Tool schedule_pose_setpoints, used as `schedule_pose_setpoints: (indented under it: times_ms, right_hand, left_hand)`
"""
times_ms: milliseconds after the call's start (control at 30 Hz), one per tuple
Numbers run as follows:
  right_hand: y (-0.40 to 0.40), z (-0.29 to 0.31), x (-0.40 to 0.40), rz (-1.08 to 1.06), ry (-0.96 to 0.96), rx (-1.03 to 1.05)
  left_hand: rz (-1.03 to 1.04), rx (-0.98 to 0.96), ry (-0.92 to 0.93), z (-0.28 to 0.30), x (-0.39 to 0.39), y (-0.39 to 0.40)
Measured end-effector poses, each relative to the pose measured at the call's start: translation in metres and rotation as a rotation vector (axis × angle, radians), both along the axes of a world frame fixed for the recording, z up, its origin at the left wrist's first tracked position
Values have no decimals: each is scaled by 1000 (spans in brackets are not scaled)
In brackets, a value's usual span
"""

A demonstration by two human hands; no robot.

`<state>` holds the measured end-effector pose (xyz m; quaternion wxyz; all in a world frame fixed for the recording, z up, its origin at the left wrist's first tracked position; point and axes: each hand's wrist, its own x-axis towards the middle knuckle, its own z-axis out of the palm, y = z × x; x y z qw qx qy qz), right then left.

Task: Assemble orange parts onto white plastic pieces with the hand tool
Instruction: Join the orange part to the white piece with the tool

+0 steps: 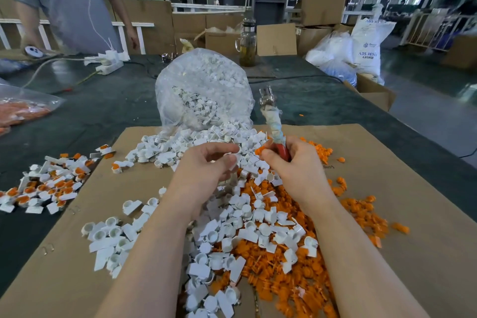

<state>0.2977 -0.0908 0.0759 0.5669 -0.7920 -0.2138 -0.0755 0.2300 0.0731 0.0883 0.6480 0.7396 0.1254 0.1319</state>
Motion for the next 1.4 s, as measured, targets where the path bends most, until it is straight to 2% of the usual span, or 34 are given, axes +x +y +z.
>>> schedule_pose_setpoints:
  times_ms: [133, 333, 500, 700, 967, 1200, 1400]
  right_hand:
    - [2, 0, -1, 18, -25, 2]
    - [4, 1, -3, 20, -22, 4]
    - [7, 4, -8, 29, -54, 32]
    - [11, 2, -9, -3, -82, 54]
    - [10, 2, -8, -65, -127, 67]
    - [13, 0, -10, -98, -148, 42]
    - [13, 0, -10, -113, -163, 41]
  left_hand:
    - [19, -199, -48, -1, 3, -2]
    - [111, -359, -91, -1, 5, -2]
    - [161, -335, -112, 1, 3, -7]
    - [128, -300, -110, 4, 5, -19]
    - [75, -343, -117, 4, 3, -26]
    - [114, -357, -158, 5, 2, -28]
    - [186, -170, -175, 6, 1, -33]
